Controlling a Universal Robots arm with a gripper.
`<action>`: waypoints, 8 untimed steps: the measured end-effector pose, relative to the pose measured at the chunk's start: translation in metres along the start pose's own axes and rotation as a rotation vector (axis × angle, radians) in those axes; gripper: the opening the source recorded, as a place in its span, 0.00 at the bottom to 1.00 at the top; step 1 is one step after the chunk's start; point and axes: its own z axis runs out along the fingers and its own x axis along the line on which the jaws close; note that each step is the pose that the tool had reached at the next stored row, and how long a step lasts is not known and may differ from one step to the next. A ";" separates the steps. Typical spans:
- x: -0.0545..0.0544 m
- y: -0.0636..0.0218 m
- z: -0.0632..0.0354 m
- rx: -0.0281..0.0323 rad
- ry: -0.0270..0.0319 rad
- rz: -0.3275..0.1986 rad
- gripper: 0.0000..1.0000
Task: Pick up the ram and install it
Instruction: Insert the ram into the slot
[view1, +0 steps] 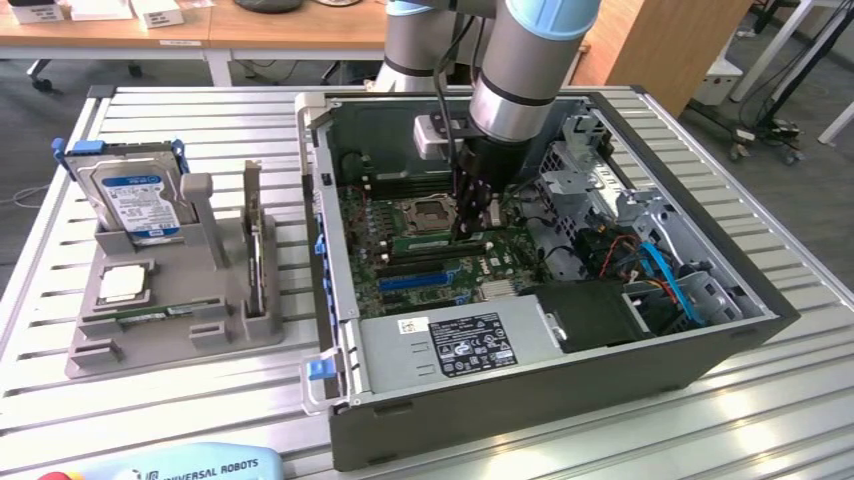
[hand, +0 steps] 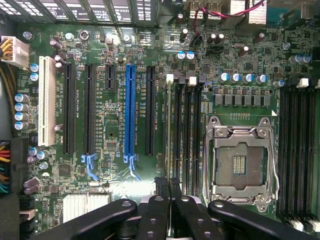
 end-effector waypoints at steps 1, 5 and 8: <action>0.000 0.0000 0.0000 0.0000 0.0000 0.000 0.12; 0.000 0.0000 0.0000 0.0000 0.0000 0.000 0.12; -0.001 0.0000 0.0003 0.0000 0.0001 0.000 0.12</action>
